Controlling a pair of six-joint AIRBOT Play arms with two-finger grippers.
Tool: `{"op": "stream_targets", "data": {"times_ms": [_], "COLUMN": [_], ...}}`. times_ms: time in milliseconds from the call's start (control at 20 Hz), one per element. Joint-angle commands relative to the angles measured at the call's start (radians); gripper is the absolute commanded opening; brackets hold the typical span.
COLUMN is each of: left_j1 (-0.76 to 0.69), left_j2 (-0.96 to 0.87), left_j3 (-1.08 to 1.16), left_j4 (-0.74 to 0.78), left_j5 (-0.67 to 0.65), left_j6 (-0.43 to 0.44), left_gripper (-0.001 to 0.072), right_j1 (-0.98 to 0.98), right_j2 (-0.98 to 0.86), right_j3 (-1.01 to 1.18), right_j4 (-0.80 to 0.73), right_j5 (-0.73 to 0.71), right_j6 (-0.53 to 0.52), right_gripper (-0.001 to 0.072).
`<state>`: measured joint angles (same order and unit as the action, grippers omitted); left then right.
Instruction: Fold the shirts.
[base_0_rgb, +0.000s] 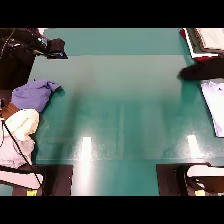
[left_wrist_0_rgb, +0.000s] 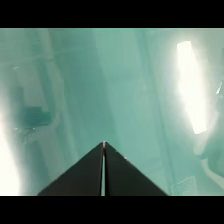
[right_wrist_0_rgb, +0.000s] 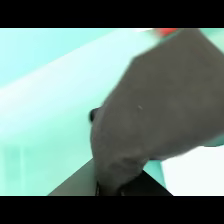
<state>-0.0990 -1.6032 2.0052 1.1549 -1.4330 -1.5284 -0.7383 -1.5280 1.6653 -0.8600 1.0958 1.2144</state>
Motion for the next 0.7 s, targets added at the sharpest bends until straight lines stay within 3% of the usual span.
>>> {"op": "stream_targets", "data": {"times_ms": [0, 450, 650], "left_j1": [-0.018, -0.018, -0.018], "left_j2": [0.0, 0.0, 0.0], "left_j3": [0.0, 0.0, 0.0], "left_j4": [-0.023, -0.026, -0.026], "left_j5": [0.013, 0.011, 0.011], "left_j6": [-0.003, -0.012, -0.008], "left_gripper": [0.0027, 0.0027, 0.0026], "right_j1": [-0.099, -0.1, -0.099], "right_j2": [0.015, 0.017, 0.017], "right_j3": [-0.007, 0.179, 0.22], "right_j4": [-0.004, -0.007, -0.148], "right_j5": [-0.058, 0.003, 0.13], "right_j6": [0.0, 0.005, 0.123], "right_gripper": [0.0018, 0.0018, 0.0019]}}
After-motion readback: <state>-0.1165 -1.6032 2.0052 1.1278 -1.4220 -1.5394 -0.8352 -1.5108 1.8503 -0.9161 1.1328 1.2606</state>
